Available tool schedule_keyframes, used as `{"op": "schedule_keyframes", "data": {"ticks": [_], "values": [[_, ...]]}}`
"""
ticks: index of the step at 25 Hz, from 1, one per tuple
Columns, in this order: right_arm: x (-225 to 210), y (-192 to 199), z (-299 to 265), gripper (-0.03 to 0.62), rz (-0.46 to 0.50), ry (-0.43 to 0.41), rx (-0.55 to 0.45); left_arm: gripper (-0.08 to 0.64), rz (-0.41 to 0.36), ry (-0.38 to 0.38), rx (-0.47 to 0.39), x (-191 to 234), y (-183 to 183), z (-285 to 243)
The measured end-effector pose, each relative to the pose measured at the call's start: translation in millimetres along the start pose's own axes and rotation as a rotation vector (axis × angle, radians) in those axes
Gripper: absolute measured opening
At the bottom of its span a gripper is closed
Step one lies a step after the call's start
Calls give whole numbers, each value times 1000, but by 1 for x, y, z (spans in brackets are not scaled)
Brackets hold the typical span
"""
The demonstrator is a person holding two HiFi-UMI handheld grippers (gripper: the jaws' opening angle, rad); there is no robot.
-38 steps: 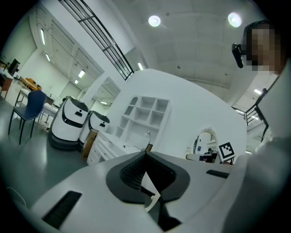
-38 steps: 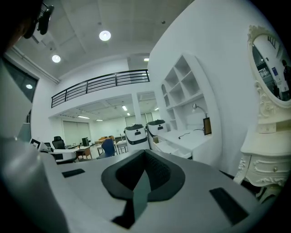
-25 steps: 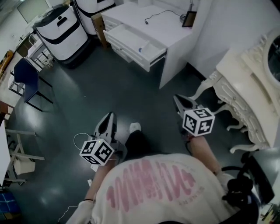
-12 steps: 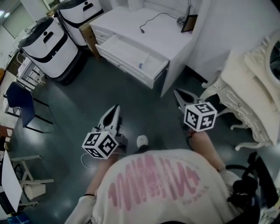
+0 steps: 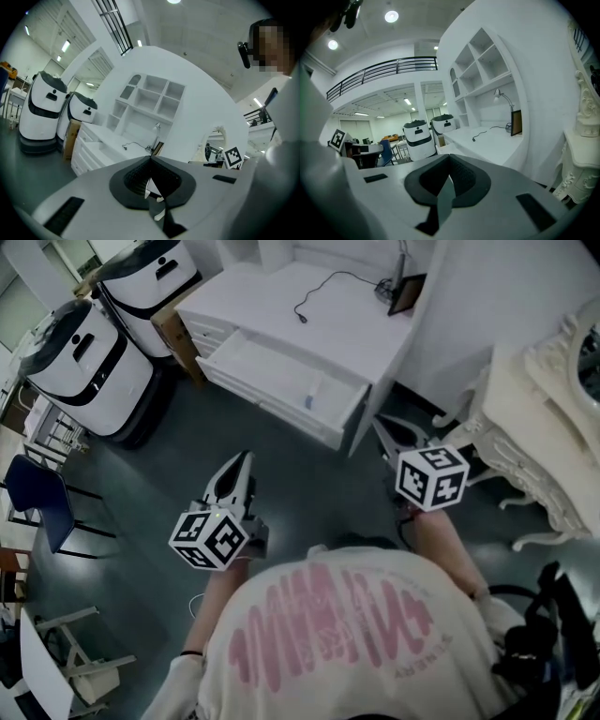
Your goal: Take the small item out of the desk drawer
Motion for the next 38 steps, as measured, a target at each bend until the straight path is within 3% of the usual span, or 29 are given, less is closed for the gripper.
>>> {"op": "schedule_keyframes", "data": {"ticks": [5, 11, 18, 27, 38], "values": [[-13, 13, -19, 15, 1, 26, 70, 28, 28, -13, 24, 22, 3, -15], [-31, 30, -40, 15, -35, 55, 114, 28, 64, -82, 48, 50, 13, -20], [-36, 33, -92, 15, -41, 10, 152, 28, 84, -92, 77, 72, 13, -43], [-76, 18, -180, 15, -46, -6, 194, 28, 110, -127, 80, 119, -9, -110], [-103, 34, -277, 15, -3, -93, 342, 28, 157, -173, 133, 156, -15, -180]]}}
Point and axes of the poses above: the fingertips, and each gripper's own axes: z backward along the fingers, x to its left, y out of its underside, the point moved 6 cm from there along z, backward along the fingers, and after that the axes turned 7 degrees about z, right-handed, at the moved point
